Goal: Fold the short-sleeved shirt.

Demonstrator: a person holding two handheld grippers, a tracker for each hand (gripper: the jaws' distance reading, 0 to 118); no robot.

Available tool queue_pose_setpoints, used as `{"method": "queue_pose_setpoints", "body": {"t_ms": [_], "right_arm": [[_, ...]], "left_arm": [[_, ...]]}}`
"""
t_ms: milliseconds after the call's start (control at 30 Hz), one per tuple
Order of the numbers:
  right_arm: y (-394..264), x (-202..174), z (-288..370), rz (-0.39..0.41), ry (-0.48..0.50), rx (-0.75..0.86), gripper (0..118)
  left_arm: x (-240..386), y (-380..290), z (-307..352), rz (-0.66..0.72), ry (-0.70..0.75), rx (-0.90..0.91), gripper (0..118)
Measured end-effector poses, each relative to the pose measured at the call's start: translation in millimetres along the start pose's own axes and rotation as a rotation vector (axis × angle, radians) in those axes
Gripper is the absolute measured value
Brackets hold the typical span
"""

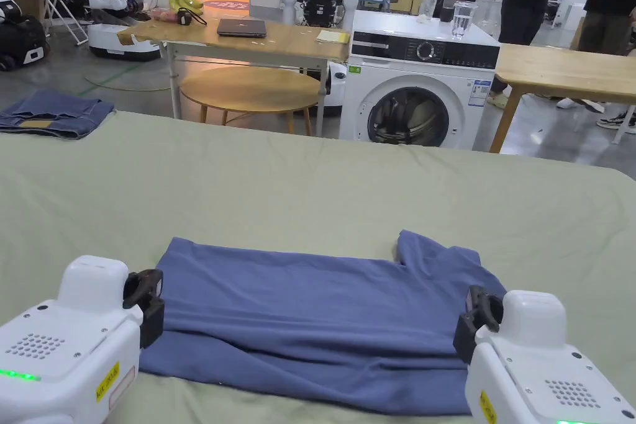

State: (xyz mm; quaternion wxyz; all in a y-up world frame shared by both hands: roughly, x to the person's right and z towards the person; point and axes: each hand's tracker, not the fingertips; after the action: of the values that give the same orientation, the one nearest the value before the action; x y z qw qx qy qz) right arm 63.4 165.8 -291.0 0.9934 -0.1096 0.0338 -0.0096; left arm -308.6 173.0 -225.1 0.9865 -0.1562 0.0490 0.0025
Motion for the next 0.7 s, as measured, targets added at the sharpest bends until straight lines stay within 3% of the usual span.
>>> {"method": "queue_pose_setpoints", "body": {"t_ms": [233,633,700], "right_arm": [[-9.1,6.7,15.9,0.008,0.012,-0.009,0],[-26.6,27.8,2.6,0.030,-0.017,-0.115,0],[-29.4,28.5,1.3,0.036,-0.019,-0.125,0]], "left_arm": [[-32.8,-12.9,-0.1,0.126,0.042,-0.172,0],[-103.8,-16.1,-122.2,0.190,-0.024,-0.698,0],[-106.2,-21.3,-142.6,0.167,-0.021,-0.782,23]]}}
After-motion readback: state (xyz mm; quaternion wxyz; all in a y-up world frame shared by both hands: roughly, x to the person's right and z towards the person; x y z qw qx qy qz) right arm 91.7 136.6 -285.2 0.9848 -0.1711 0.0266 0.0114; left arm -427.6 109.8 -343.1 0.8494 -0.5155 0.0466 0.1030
